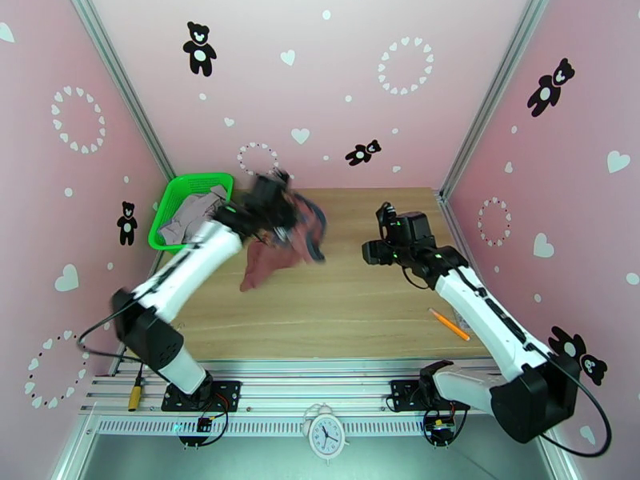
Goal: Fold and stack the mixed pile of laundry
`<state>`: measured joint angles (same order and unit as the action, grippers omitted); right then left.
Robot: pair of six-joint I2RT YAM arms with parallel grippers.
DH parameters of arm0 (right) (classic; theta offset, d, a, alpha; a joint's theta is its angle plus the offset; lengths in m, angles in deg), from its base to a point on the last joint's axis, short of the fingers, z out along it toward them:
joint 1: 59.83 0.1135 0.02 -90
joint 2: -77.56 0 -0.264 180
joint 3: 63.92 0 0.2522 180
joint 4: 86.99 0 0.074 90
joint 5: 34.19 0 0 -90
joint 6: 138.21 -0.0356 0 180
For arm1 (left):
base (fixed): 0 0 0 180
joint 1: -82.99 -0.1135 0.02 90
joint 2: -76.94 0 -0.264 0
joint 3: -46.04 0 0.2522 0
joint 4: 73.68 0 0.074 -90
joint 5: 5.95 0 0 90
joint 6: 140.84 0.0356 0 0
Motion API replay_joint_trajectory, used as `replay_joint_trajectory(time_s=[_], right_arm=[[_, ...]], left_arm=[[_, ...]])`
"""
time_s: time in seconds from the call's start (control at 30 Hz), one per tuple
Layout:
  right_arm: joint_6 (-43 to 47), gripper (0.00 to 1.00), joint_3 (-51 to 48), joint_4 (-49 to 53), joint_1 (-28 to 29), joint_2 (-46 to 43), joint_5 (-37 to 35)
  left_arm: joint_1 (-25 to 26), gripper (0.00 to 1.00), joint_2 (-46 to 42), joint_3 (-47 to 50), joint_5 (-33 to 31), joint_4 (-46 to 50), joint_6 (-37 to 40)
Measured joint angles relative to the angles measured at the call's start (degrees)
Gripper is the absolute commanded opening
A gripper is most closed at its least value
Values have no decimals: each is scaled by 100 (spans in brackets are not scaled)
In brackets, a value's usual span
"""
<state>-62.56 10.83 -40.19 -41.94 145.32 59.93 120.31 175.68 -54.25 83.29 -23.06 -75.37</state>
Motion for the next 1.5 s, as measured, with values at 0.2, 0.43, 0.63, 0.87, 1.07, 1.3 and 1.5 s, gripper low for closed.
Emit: replay_joint_trajectory(time_s=[0.2, 0.43, 0.63, 0.87, 1.07, 1.3, 1.5], right_arm=[[42, 82, -50, 389, -258, -216, -26], [35, 82, -50, 575, -295, -83, 216], [-59, 75, 476, 511, -11, 1300, 555], [-216, 71, 2124, 369, 310, 3359, 809], [-170, 74, 3659, 588, 706, 4706, 892], [-151, 73, 4634, 785, 1080, 5871, 951], [-184, 48, 4745, 929, 1130, 6393, 951]], left_arm=[[964, 98, 994, 264, -328, -455, -420], [1088, 98, 472, -68, -1528, 284, -511], [282, 95, -614, -638, -2111, 1274, -485], [-1679, 81, 28, -656, -1440, 1338, -181], [-1856, 79, 1768, -1088, -835, 1333, 63], [-1838, 71, 2798, -1751, -494, 1196, 247], [-1838, 20, 3167, -1786, -181, 896, 269]])
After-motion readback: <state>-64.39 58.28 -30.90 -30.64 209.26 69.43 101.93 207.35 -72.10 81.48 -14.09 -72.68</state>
